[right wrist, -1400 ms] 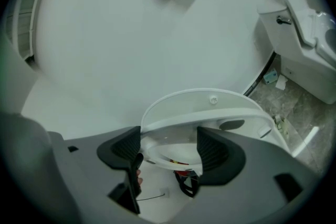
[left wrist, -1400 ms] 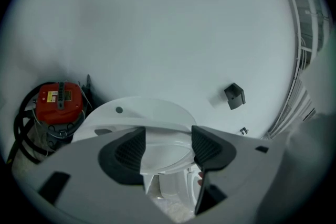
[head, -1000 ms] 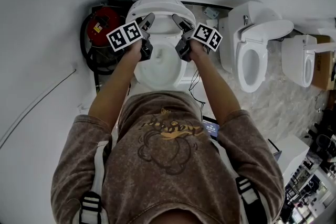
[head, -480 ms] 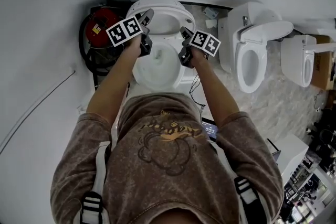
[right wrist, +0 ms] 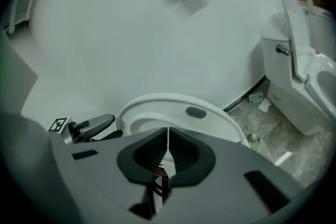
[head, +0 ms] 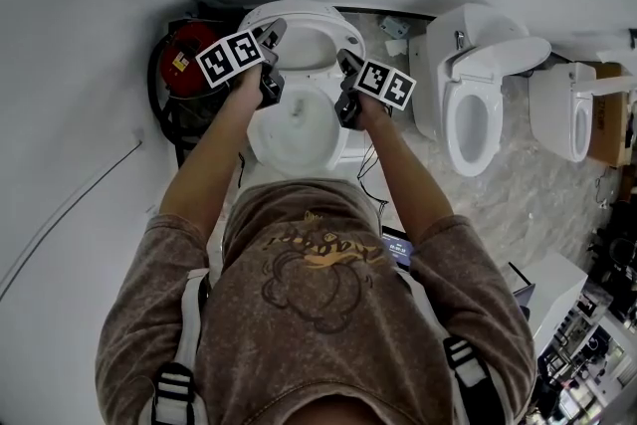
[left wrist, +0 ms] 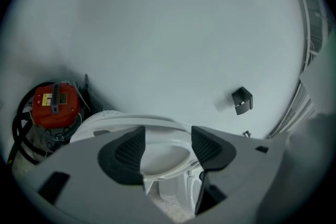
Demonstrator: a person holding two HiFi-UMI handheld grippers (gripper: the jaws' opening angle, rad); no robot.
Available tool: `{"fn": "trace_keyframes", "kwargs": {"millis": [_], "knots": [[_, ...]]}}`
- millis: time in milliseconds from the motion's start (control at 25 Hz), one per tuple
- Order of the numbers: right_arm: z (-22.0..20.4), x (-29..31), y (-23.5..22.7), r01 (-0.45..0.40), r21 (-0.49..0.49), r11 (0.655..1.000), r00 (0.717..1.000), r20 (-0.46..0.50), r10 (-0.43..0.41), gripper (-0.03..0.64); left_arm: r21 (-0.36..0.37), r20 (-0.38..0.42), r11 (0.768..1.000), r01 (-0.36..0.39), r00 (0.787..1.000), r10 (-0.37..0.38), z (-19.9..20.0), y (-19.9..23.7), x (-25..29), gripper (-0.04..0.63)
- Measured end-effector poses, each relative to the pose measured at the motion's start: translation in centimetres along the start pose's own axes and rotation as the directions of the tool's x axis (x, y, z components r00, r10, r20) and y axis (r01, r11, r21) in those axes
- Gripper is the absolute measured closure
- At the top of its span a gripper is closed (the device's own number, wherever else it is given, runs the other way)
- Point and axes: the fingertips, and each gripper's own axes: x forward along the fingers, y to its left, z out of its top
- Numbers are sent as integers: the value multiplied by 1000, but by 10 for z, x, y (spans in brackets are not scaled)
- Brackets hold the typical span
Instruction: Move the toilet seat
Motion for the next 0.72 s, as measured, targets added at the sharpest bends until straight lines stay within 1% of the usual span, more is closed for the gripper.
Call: {"fn": "trace_keyframes", "kwargs": {"millis": [120,240,360,480,600,720], "knots": [[8,-5,12,-29,-18,999,1000,12,29,612,21,10,999,25,1000,-25,3,-10,-6,321],[16,-12,25,-54,-41,998,998,29,55,618,60,16,996,61,998,-62,5,-23,-17,321],[22,-26,43,-89,-78,993,995,47,93,618,99,26,991,90,995,-93,8,-37,-32,321],[30,-44,61,-117,-115,986,990,70,125,618,122,33,986,114,992,-119,11,-50,-50,321],[35,-63,78,-140,-143,980,983,95,155,618,164,32,977,135,989,-143,11,-62,-70,322],[34,-83,95,-143,-216,966,980,104,168,618,211,33,964,160,985,-171,9,-74,-93,322]]}}
